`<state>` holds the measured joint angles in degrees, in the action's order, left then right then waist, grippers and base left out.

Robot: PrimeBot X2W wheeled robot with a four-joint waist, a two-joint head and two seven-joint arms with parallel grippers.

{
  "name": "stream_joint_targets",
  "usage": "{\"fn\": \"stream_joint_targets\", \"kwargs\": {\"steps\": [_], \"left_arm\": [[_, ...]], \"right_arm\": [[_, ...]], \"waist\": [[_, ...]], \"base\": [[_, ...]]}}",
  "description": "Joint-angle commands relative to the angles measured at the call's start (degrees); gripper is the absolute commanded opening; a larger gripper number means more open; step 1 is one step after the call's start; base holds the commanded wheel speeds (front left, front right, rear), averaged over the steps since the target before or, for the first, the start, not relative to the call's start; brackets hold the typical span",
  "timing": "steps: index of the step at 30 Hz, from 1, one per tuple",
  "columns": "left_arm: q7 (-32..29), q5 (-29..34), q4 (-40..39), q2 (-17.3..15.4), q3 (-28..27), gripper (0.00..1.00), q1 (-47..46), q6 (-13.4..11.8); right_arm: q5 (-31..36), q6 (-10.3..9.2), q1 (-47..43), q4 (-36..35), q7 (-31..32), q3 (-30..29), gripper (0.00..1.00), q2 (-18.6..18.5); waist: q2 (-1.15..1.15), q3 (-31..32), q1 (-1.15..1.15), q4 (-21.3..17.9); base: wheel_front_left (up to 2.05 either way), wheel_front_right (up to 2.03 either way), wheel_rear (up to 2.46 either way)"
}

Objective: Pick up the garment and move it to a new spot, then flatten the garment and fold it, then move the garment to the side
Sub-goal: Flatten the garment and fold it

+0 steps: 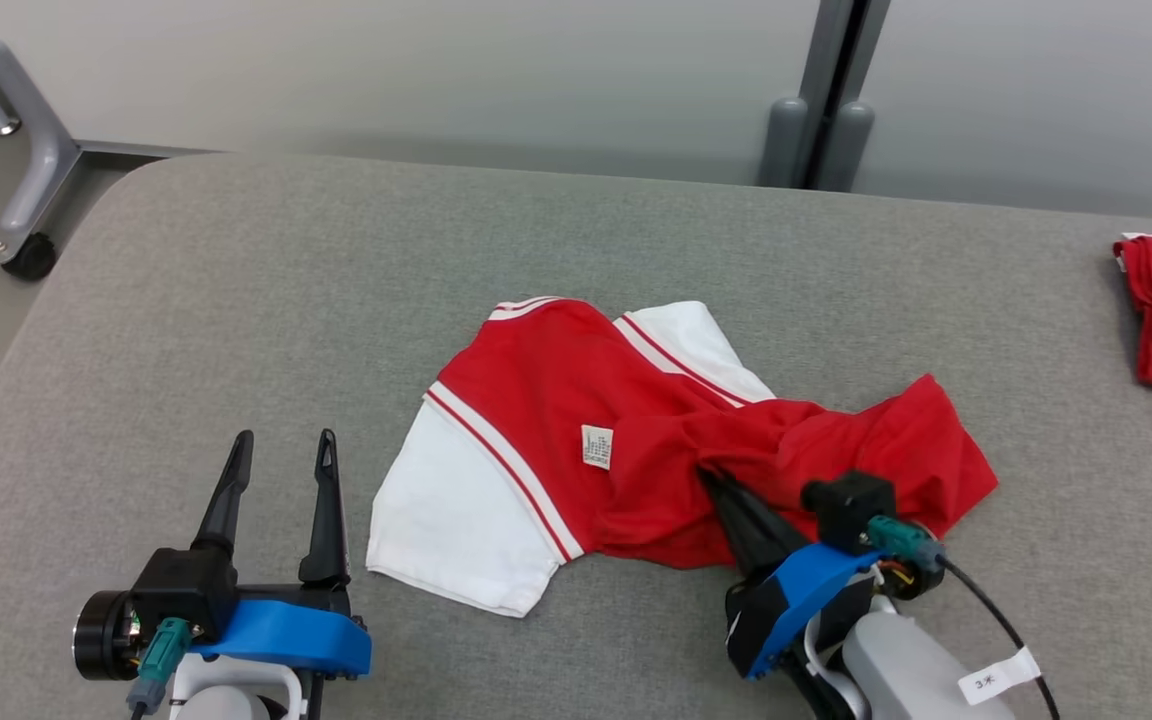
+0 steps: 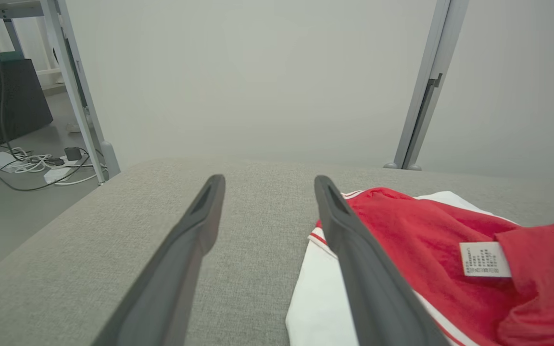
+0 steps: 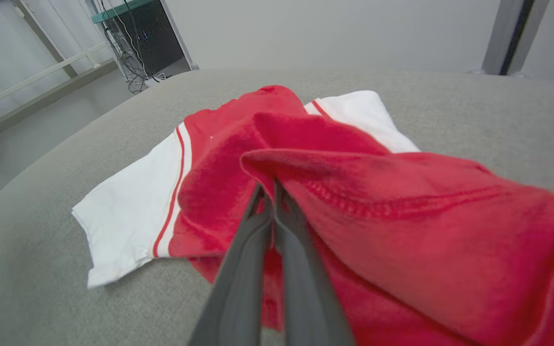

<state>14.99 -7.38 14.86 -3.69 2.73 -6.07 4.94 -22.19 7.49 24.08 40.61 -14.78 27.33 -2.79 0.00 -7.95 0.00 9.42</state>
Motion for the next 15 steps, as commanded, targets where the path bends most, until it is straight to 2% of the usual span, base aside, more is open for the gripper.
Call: {"fn": "stream_joint_targets", "kwargs": {"steps": [1,8,15], "left_arm": [[0.3,0.5,0.1,0.1,0.0,1.0,-0.1,0.1],[0.3,0.4,0.0,0.2,-0.4,1.0,-0.4,0.4],[0.3,0.8,0.1,0.4,-0.2,1.0,-1.2,0.7]], "right_arm": [[0.6,0.02,1.1,-0.1,-0.4,-0.8,0.0,-0.2],[5.3,0.02,2.2,-6.9,-0.4,-9.1,0.0,-0.2],[8.5,0.02,7.2,-10.9,-0.2,-16.4,0.0,-4.4]], "waist": [[0.0,0.3,0.0,-0.5],[0.0,0.5,0.0,-3.1],[0.0,-0.4,0.0,-4.0]], "base": [[0.0,0.0,0.0],[0.0,0.0,0.0],[0.0,0.0,0.0]]}}
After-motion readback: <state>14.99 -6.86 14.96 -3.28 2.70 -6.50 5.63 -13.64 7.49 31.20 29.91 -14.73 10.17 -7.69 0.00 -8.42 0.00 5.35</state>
